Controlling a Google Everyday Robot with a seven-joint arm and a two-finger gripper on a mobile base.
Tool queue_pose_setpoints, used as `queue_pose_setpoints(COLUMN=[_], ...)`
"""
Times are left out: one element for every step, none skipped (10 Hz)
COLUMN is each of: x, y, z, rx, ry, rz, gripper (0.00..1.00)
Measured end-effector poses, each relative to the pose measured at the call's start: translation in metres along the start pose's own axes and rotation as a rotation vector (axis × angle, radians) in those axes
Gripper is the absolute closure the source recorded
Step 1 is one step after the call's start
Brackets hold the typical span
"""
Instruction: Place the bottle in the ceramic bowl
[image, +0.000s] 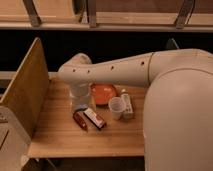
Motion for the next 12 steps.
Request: queue_pose_setpoints(x=[-0.001,-0.004,-0.017,-0.034,-0.054,-0.063,-0.072,-0.073,-0.072,-0.072,-0.071,-0.071], y=[0.000,0.001,0.002,0.000,-0.015,-0.031,-0.064,-0.084,-0.112,-0.125,-0.122,-0.118], z=[0.000,-0.001,-0.005,-0.012,-0.020,-0.025,-0.030,-0.031,-0.032,-0.033,-0.033,-0.033], rx=[0.001,-0.011,-0.042,-0.074,-0.073,-0.061,-0.026,0.005,0.049,0.069,0.064,0.061], ry=[-0.002,-0.012,-0.046,-0.097,-0.154,-0.183,-0.215,-0.222,-0.226,-0.231,-0.228,-0.228], rz=[-0.002,-0.007,-0.012,-0.009,0.010,0.033,0.097,0.136,0.190,0.211,0.210,0.205], gripper=[0.35,0.35,0.35,0.35,0.35,0.35,0.35,0.35,0.35,0.35,0.35,0.35])
